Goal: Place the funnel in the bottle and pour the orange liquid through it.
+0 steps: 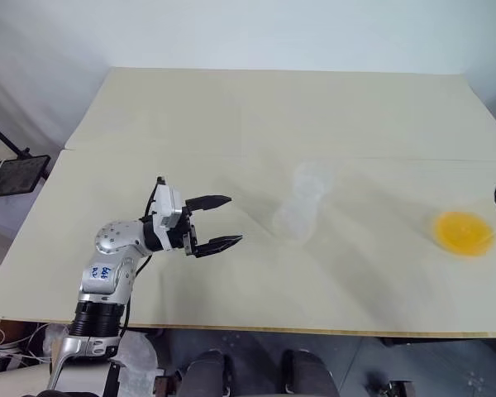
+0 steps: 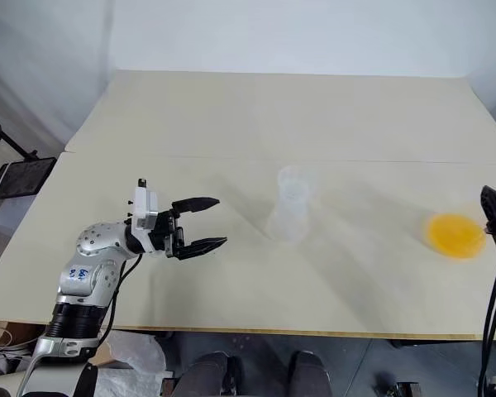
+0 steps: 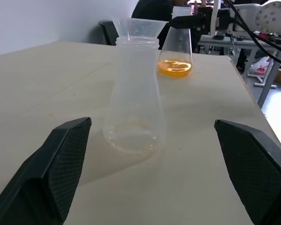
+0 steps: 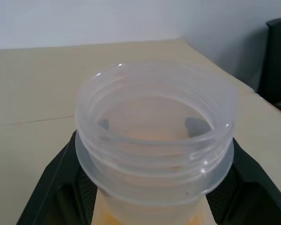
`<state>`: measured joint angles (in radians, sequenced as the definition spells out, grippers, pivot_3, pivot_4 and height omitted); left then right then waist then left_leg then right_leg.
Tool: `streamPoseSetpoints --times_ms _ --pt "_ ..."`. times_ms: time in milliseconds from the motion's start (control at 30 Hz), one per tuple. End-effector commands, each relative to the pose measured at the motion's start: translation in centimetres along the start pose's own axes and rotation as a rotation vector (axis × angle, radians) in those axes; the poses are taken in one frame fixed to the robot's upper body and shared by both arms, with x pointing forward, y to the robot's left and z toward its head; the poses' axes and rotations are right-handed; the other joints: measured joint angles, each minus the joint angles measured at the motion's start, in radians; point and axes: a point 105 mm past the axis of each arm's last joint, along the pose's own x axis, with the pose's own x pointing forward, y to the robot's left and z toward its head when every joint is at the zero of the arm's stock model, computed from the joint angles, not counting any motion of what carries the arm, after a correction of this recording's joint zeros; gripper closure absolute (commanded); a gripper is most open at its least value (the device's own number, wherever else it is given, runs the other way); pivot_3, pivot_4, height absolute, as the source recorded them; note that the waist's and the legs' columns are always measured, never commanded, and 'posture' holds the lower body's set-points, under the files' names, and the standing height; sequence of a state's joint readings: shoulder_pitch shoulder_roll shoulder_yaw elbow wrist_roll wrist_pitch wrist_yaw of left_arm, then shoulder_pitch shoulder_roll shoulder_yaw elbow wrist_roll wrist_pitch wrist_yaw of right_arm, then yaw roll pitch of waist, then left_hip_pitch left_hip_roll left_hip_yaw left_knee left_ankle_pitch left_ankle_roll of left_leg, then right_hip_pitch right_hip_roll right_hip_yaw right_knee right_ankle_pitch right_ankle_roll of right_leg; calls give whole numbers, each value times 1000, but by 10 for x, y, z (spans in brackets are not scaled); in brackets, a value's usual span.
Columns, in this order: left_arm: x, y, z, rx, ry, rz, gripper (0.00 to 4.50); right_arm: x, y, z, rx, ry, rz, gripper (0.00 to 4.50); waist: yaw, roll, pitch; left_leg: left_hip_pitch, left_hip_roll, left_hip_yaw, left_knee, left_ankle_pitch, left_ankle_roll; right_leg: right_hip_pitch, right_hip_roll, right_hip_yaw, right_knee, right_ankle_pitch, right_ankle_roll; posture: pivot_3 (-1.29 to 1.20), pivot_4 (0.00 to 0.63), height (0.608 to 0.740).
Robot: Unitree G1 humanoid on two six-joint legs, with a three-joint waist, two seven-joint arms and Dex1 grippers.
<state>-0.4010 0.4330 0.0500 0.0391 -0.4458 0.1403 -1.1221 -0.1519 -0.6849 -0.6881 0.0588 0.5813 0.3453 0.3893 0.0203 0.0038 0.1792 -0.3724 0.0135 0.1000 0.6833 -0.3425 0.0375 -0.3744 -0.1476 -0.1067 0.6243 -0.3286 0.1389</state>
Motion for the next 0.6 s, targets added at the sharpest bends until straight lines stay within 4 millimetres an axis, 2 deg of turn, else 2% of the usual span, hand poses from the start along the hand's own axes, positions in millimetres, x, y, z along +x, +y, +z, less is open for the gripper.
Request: streamPoseSetpoints --times_ms 33,67,167,233,267,367,500,600 --pt "4 -3 11 34 -39 -20 0 3 54 42 -102 -133 181 2022 -2 1 0 0 0 0 0 0 0 0 0 0 0 0 0 0 150 740" --pt "5 -3 11 34 -41 -20 0 3 74 48 -121 -154 250 2022 -5 1 0 0 0 0 0 0 0 0 0 0 0 0 0 0 150 740" --pt "6 -3 12 35 -49 -21 0 2 115 59 -198 -190 370 2022 -10 1 0 0 1 0 0 0 -1 -1 1 0 0 0 0 0 150 740" --pt "10 -3 15 37 -63 -19 0 4 155 64 -379 -213 461 2022 -13 1 0 0 1 -1 0 0 -1 -1 1 -1 0 0 0 0 150 740" --pt "11 -4 15 37 -67 -19 0 4 165 66 -424 -225 484 2022 -17 1 0 0 0 0 0 0 -1 -1 0 0 0 0 0 0 150 740" --pt "13 -4 16 38 -75 -15 0 6 181 67 -524 -264 478 2022 -11 0 0 -2 0 -3 0 0 -1 -1 0 -3 0 0 0 0 150 740" --pt "16 -6 16 38 -88 -9 0 7 197 54 -699 -238 488 2022 3 0 0 -4 -1 -4 0 0 -1 -1 -1 -4 -1 0 0 0 150 740" --pt "19 -6 17 40 -98 -5 0 4 206 54 -799 -292 494 2022 3 0 0 -4 -1 -4 0 0 -1 -1 -1 -5 -2 0 1 0 150 740"
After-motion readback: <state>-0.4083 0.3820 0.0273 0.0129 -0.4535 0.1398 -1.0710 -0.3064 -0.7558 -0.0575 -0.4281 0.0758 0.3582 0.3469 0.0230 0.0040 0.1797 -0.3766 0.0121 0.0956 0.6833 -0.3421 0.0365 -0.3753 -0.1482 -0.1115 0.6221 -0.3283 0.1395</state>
